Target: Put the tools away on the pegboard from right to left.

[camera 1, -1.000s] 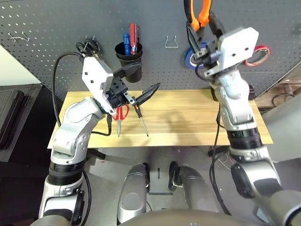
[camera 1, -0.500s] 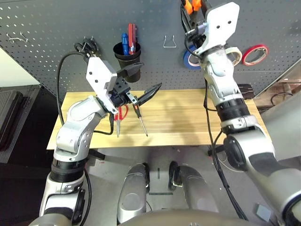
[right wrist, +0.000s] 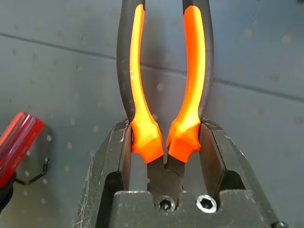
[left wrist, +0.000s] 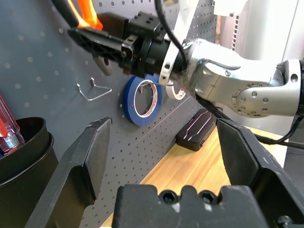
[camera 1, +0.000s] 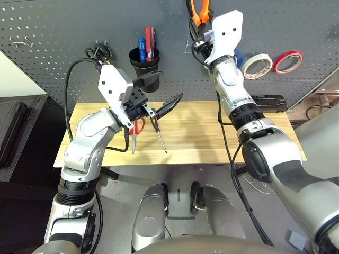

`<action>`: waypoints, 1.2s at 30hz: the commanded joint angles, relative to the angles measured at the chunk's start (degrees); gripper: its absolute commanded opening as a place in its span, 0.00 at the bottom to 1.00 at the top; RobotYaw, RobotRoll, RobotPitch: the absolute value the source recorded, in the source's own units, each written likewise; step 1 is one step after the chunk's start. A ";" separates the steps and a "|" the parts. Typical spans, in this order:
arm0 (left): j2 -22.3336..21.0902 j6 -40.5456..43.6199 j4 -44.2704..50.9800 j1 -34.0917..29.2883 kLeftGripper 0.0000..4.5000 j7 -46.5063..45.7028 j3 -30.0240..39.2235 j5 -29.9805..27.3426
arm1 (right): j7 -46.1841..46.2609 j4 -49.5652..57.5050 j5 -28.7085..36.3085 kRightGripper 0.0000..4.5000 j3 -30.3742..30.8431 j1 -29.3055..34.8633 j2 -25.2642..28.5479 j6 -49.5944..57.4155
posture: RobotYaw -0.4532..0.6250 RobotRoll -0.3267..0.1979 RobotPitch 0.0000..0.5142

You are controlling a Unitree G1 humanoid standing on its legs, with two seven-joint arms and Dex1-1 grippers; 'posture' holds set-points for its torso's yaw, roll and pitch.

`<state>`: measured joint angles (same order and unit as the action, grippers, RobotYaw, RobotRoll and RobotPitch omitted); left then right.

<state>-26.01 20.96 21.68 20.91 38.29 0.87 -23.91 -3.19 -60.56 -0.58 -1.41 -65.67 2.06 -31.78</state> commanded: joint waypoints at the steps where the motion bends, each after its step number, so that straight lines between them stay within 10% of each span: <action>1: -0.32 -0.39 0.79 -0.76 1.00 -0.14 -1.07 0.97 | 0.96 -2.46 0.64 0.48 -1.44 -1.39 -0.74 -0.68 | 0.65 0.62 0.28; 10: -0.13 0.08 1.00 -0.06 1.00 -0.54 -1.78 1.13 | 1.89 -6.23 0.11 0.48 -2.25 -0.70 -2.35 0.35 | 0.65 0.62 0.29; 19: -0.11 -0.36 0.39 0.28 1.00 -0.35 -2.32 1.65 | 1.58 -6.32 -0.48 1.00 -1.96 0.57 -1.99 -0.55 | 0.64 0.62 0.28; 30: 0.34 -0.34 0.75 0.00 1.00 -0.60 -2.64 1.95 | -0.29 -1.34 -1.60 1.00 -0.65 2.57 -0.77 -4.96 | 0.64 0.62 0.30; 36: 0.16 1.01 3.25 -2.60 1.00 -1.72 -1.86 1.13 | -7.78 22.74 -1.27 1.00 2.95 16.52 2.87 -4.42 | 0.66 0.62 0.36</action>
<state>-25.64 21.22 22.98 19.18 37.01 -0.96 -22.54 -8.76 -43.20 -2.30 0.69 -51.02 3.95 -37.00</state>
